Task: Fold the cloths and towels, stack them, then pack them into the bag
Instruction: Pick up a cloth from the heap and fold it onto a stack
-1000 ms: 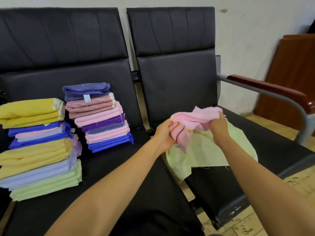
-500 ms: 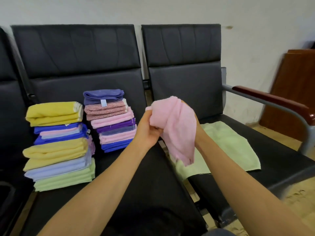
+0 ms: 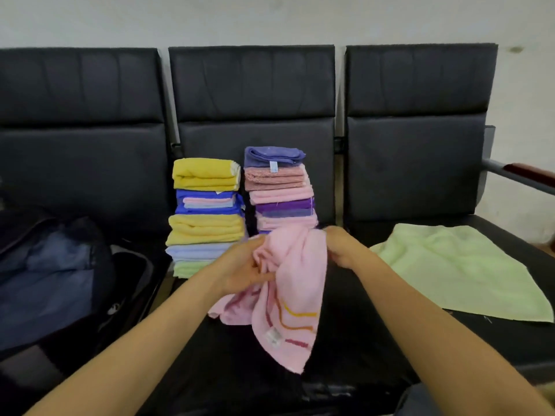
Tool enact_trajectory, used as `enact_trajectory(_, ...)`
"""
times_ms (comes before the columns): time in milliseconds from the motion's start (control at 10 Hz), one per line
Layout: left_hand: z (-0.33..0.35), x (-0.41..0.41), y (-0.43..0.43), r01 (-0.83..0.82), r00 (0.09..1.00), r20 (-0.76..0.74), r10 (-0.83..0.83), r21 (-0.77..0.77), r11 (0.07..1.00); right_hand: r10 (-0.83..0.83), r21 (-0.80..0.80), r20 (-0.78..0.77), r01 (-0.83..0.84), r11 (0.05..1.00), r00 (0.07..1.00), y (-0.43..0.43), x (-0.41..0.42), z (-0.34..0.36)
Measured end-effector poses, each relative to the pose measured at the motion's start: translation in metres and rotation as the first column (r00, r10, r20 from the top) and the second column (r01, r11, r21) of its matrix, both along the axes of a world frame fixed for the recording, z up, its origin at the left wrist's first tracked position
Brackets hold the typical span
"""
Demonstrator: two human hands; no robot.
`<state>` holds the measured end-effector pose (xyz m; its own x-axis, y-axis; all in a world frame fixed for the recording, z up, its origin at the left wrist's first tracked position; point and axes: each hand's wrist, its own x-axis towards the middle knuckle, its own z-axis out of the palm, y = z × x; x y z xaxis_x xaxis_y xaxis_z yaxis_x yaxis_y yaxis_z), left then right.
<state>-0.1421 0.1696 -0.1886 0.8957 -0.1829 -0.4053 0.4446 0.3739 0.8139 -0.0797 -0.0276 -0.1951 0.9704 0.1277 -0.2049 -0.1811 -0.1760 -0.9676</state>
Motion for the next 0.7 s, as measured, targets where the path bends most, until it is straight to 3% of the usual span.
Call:
enact_trajectory(100, -0.045, -0.007, 0.027, 0.027, 0.994, -0.107, -0.009, 0.162, 0.986, 0.021, -0.387, -0.081, -0.051, 0.921, 0.996, 0.0, -0.002, -0.042)
enact_trajectory(200, -0.069, -0.009, 0.036, 0.051, 0.991, -0.13, -0.007, 0.34, 0.939, 0.24, -0.597, -0.097, -0.25, 0.762, 0.966, 0.018, -0.018, -0.05)
enact_trajectory(300, -0.086, -0.01, 0.039, 0.135, 0.99, -0.093, -0.103, 0.473, 0.871, 0.445, -0.482, -0.251, -0.509, 0.713, 0.86, 0.037, -0.033, -0.054)
enact_trajectory(400, -0.1, -0.011, 0.04, 0.193, 0.973, -0.045, -0.226, 0.696, 0.692, 0.563, -0.553, -0.349, -0.649, 0.522, 0.75, 0.05, -0.047, -0.067)
enact_trajectory(500, -0.111, -0.015, 0.04, 0.242, 0.943, -0.045, -0.33, 0.772, 0.587, 0.614, -0.632, -0.408, -0.694, 0.343, 0.676, 0.057, -0.056, -0.085)
enact_trajectory(600, -0.118, -0.014, 0.038, 0.234, 0.917, -0.004, -0.4, 0.816, 0.528, 0.635, -0.66, -0.383, -0.68, 0.319, 0.671, 0.063, -0.059, -0.099)
enact_trajectory(700, -0.122, -0.014, 0.036, 0.215, 0.874, -0.054, -0.483, 0.934, 0.285, 0.667, -0.724, -0.335, -0.635, 0.269, 0.665, 0.065, -0.059, -0.104)
